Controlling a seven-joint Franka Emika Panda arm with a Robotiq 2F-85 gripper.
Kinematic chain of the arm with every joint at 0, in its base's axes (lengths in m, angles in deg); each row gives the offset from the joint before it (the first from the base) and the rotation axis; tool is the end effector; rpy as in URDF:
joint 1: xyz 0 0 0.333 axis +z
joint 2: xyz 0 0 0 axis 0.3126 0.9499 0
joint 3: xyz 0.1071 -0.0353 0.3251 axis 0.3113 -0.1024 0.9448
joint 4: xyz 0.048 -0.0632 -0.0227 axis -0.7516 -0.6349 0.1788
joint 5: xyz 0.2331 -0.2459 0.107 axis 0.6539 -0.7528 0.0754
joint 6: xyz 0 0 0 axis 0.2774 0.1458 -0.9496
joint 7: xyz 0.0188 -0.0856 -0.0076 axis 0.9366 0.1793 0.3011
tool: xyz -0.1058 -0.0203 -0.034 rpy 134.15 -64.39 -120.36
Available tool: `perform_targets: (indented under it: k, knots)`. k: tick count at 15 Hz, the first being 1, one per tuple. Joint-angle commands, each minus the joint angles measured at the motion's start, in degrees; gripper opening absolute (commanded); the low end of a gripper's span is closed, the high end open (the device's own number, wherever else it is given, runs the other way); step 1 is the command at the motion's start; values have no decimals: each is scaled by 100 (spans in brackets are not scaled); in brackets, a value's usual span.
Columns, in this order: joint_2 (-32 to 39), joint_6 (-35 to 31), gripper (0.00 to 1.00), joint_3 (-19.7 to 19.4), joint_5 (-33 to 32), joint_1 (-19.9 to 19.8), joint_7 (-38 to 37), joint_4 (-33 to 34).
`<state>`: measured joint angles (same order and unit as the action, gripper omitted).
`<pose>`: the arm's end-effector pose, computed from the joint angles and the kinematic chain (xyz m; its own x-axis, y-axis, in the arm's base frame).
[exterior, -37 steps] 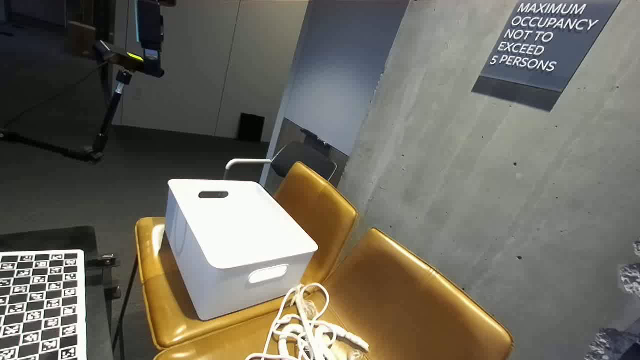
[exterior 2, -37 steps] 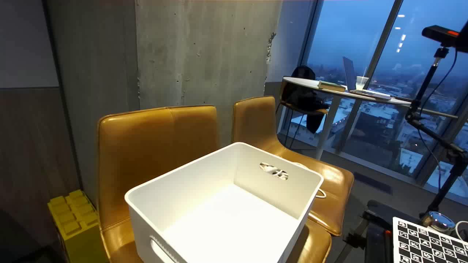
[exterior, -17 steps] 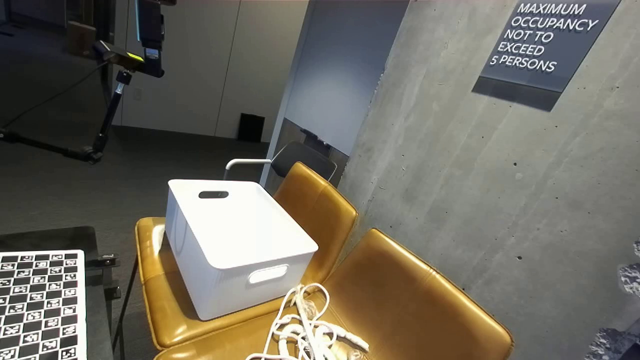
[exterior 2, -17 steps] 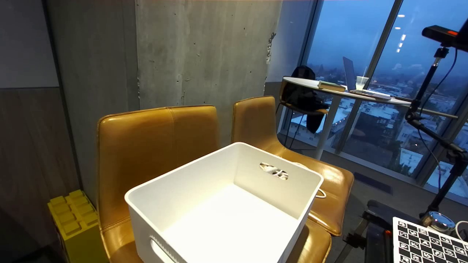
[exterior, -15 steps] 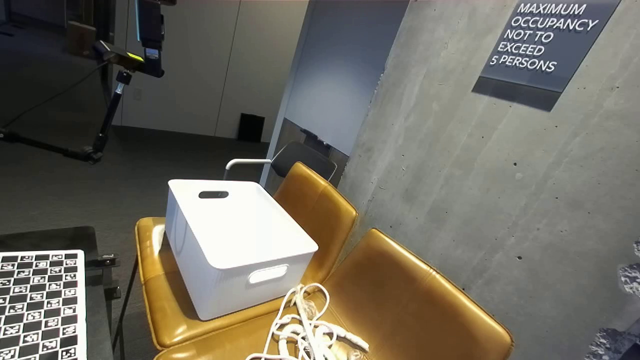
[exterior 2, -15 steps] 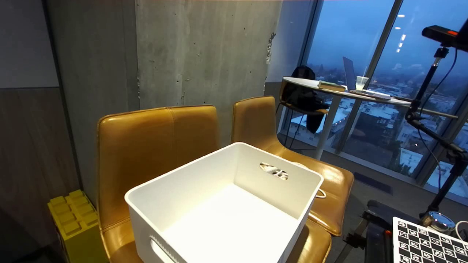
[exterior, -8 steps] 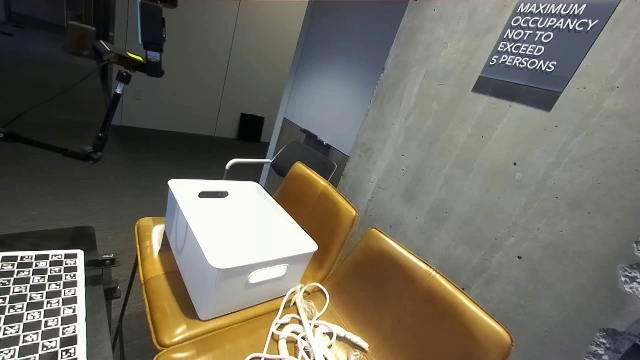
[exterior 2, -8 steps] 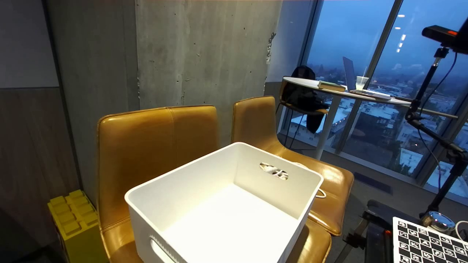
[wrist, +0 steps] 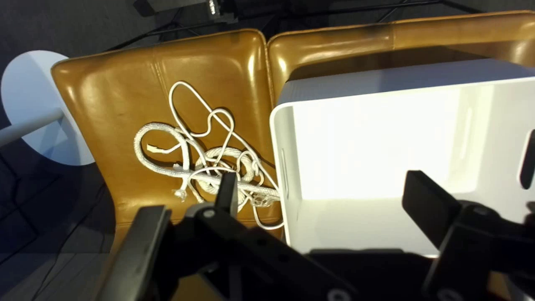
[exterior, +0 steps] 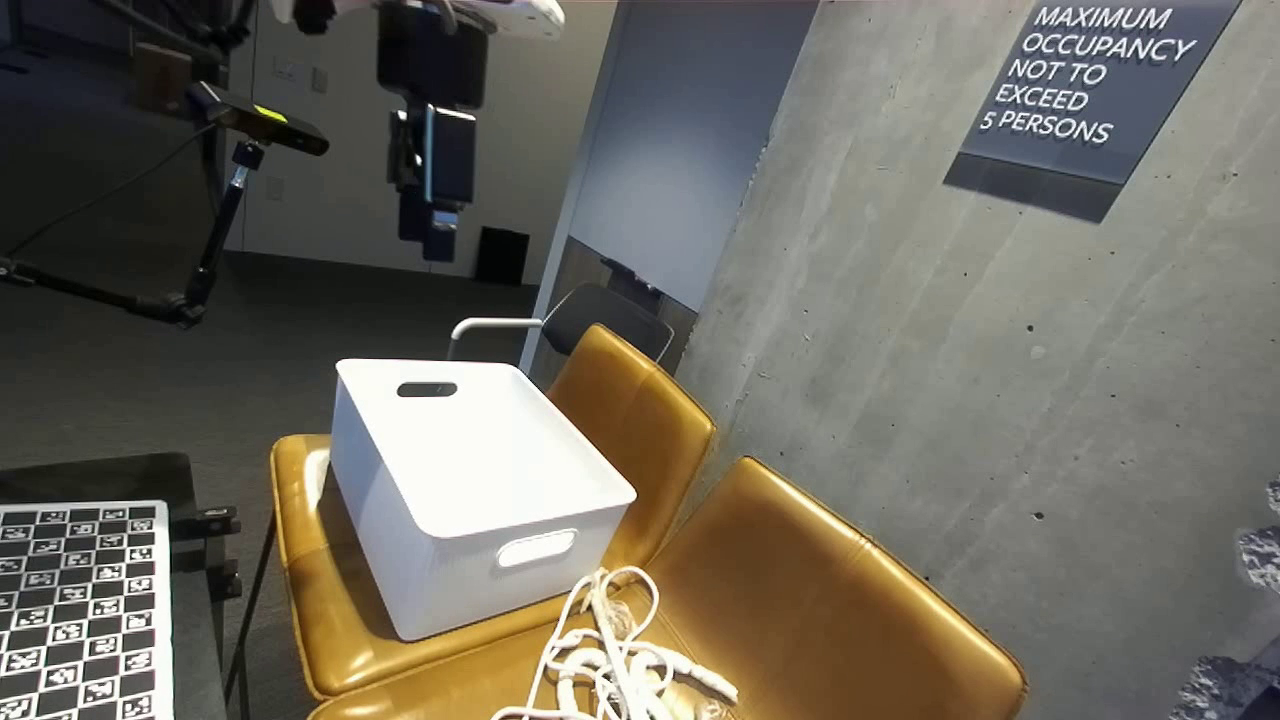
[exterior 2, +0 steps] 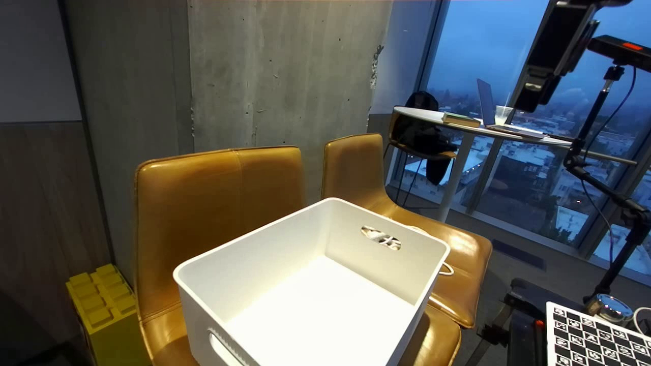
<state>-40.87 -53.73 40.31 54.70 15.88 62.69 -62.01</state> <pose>0.3977 0.0315 0.5376 0.9897 -0.1034 0.0993 -0.1172 -0.9825 0.1451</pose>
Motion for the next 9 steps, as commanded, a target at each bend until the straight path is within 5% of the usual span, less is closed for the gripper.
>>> perform_targets:
  k: [1, 9]
  knots:
    - [470, -455, 100, -678, -252, -149, 1162, 240]
    - [1705, -1195, 100, -1703, -117, -424, 3771, 872]
